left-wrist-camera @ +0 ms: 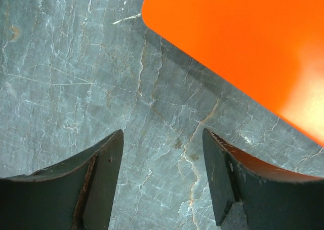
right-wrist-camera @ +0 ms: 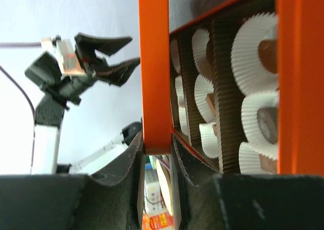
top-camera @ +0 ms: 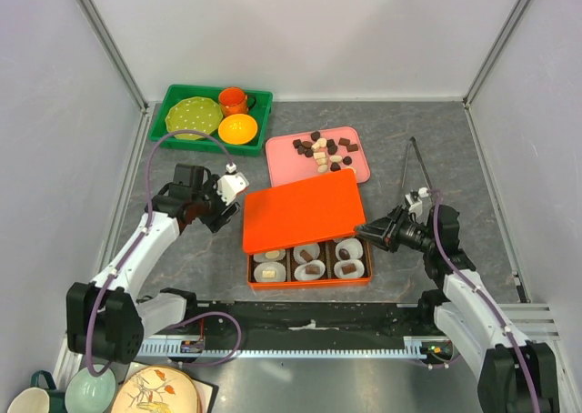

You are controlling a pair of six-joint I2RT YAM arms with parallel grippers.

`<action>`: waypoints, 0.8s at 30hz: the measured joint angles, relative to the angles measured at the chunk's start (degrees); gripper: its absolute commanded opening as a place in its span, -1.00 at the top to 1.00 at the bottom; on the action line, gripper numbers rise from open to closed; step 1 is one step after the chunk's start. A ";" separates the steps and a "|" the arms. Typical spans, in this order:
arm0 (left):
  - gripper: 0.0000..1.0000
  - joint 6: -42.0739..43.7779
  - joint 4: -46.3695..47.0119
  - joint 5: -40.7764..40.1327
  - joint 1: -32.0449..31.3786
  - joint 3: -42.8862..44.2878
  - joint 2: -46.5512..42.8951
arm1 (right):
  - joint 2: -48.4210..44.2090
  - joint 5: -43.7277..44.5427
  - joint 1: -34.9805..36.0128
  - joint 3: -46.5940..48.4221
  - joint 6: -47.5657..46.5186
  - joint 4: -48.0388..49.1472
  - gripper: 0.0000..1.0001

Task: Pack the chocolate

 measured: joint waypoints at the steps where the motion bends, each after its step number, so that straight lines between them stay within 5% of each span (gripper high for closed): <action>1: -0.40 0.00 0.02 -0.11 0.00 0.00 0.22 | -0.98 0.04 0.52 -0.17 -0.17 -0.52 0.69; 13: -0.39 0.00 0.07 -0.28 0.02 0.00 1.18 | -22.34 6.23 3.61 0.55 -4.20 -24.72 0.67; 24: -0.39 0.00 0.11 -0.28 0.02 -0.39 1.18 | -28.11 7.63 3.61 3.21 -8.66 -41.55 0.62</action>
